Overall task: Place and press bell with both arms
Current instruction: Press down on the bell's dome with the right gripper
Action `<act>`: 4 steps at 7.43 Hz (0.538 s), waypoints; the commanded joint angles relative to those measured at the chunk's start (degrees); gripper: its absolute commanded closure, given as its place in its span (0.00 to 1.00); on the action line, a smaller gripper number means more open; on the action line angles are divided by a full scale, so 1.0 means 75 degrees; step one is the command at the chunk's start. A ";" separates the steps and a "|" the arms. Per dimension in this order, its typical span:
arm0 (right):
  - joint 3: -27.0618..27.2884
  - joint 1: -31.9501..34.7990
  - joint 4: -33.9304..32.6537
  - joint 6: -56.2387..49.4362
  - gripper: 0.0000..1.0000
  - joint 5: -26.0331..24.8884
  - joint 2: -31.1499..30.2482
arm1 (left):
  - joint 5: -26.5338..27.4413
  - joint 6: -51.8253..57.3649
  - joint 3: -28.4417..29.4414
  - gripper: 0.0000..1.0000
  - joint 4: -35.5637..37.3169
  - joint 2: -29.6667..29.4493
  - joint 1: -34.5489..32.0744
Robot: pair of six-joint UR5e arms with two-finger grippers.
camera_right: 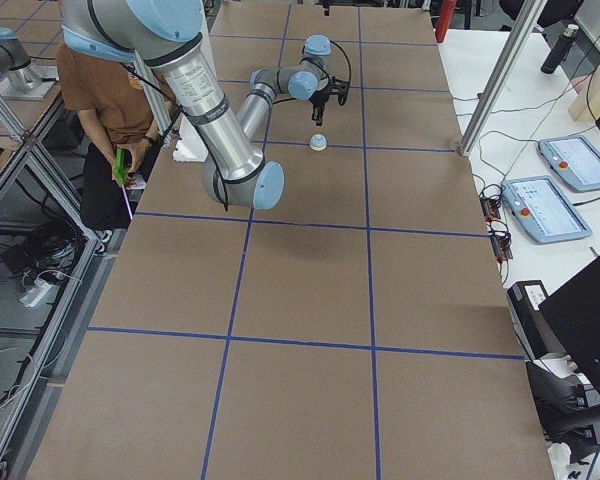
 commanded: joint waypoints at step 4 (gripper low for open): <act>-0.0410 -0.0109 0.0450 0.0096 1.00 -0.0002 -0.0035 | 0.0005 0.0001 -0.0004 0.00 0.0000 0.0002 -0.0015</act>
